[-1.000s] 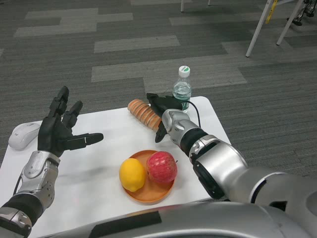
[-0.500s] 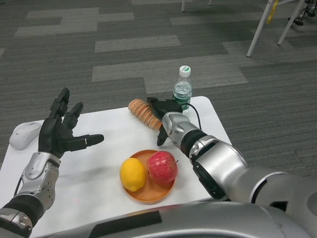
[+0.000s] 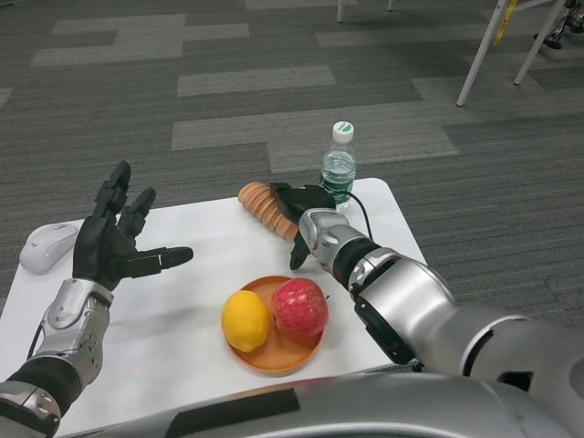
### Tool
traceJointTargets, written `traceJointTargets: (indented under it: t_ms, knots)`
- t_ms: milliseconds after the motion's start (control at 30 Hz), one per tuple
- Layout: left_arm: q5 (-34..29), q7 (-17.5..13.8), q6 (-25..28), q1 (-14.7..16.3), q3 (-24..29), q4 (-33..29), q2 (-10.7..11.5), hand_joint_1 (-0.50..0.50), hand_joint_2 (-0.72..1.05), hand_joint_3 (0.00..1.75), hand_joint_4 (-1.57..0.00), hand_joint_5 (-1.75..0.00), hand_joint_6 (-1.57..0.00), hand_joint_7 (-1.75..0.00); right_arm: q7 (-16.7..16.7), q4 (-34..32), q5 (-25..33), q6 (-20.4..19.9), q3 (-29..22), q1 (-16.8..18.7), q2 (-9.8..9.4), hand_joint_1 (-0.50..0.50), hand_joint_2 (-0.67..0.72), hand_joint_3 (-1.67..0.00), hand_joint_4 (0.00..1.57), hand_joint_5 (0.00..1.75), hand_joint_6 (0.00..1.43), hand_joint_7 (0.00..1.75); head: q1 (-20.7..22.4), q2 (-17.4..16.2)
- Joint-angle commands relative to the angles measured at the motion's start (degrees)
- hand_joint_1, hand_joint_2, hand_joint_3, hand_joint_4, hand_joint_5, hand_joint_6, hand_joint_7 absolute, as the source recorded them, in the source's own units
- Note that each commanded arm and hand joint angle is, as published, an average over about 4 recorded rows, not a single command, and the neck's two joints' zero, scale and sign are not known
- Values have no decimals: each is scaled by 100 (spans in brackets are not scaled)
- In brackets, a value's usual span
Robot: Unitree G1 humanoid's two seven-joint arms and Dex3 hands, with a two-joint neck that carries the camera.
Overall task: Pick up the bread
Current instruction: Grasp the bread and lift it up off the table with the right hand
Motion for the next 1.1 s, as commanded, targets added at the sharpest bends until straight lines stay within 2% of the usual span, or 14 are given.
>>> traceJointTargets:
  t_ms: [33,200,267,333,467,600,700,800,967,1100]
  knots:
    - [-4,-22,-41,97,41,-62,20,50,52,9,0,-41,0,0,-16,127,6,-61,32,-28,-13,-42,-43,-8,0,29,0,0,46,7]
    - [-4,-22,-41,124,63,-97,22,50,52,4,0,-41,0,0,81,166,4,-103,125,-20,-39,-40,-48,-12,0,29,0,0,79,1]
    - [-4,-22,-41,124,63,-97,18,50,52,2,0,-41,0,0,129,166,0,-107,120,-11,-61,-36,-51,-22,0,32,0,5,89,-6]
    - [-6,-22,-41,124,58,-97,16,50,52,7,0,-41,0,0,204,166,2,-109,116,7,-85,-34,-54,-30,0,36,0,16,86,-7]
    - [-13,-22,-41,124,54,-97,16,50,52,4,0,-41,0,0,342,193,35,-109,94,22,-107,-33,-60,-40,0,46,0,38,87,-20]
    - [-8,-22,-41,124,58,-97,11,50,52,9,0,-41,0,0,512,197,68,-109,85,64,-153,-33,-60,-61,0,48,0,63,94,-52]
    - [-8,-22,-41,124,63,-97,7,50,52,7,0,-41,0,0,698,144,57,-109,94,125,-206,-33,-60,-71,0,56,0,77,97,-58]
    - [-13,-22,-41,124,63,-97,7,50,52,7,0,-41,0,0,1030,-71,-9,-103,109,295,-303,-33,-60,-83,0,65,0,93,103,-75]
    - [-13,-22,-41,124,63,-97,7,50,52,2,0,-41,0,0,1316,-475,-161,-92,112,552,-386,-33,-60,-87,0,85,0,113,90,-82]
    - [-13,-14,-41,124,78,-88,-2,50,52,0,0,-41,0,0,1535,-1069,-288,-107,127,884,-492,-33,-60,-87,0,99,0,140,109,-72]
